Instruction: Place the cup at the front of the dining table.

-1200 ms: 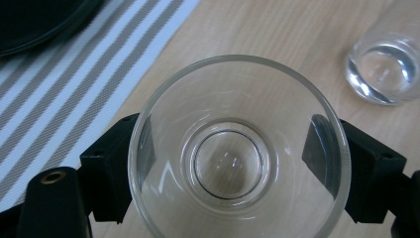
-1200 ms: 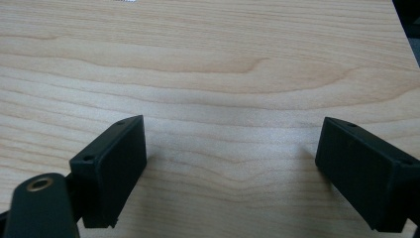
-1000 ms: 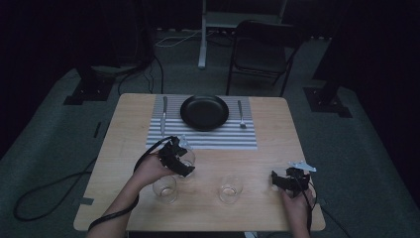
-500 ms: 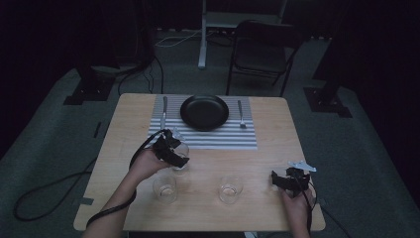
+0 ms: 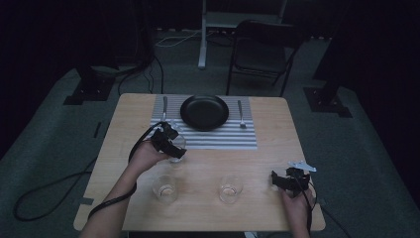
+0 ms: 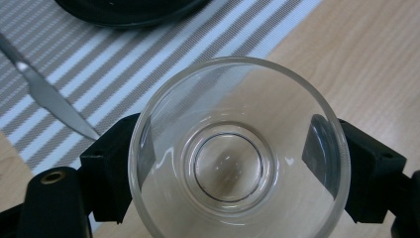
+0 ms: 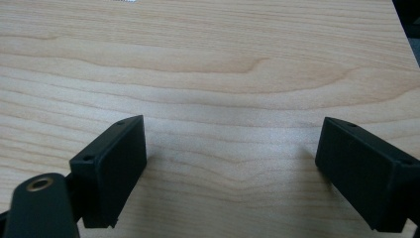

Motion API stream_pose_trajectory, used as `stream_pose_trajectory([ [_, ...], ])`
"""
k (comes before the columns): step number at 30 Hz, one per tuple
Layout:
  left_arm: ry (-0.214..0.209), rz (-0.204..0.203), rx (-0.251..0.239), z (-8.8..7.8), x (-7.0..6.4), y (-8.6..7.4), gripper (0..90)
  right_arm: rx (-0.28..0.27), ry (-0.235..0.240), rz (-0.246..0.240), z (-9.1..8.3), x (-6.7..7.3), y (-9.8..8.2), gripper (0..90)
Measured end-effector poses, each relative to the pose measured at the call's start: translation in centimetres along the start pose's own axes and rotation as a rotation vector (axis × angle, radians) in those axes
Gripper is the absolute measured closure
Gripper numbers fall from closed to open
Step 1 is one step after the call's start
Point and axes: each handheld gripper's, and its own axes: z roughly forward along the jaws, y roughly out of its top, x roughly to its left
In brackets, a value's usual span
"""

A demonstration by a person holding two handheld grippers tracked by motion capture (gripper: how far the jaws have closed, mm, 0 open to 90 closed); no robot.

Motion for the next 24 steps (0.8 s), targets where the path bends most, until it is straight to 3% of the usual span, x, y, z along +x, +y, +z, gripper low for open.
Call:
stream_pose_trajectory([
  [16, 0.074, -0.107, -0.039, 0.9, 2.8, 2.4, 18.2, 0.0, 0.0, 0.0, 0.0, 0.0, 0.0, 11.9],
  [20, 0.071, -0.144, -0.042, 1.4, 3.5, 2.8, 18.2, 0.0, 0.0, 0.0, 0.0, 0.0, 0.0, 11.8],
  [24, 0.095, -0.152, -0.035, 1.8, 3.9, 3.1, 18.2, 0.0, 0.0, 0.0, 0.0, 0.0, 0.0, 11.8],
])
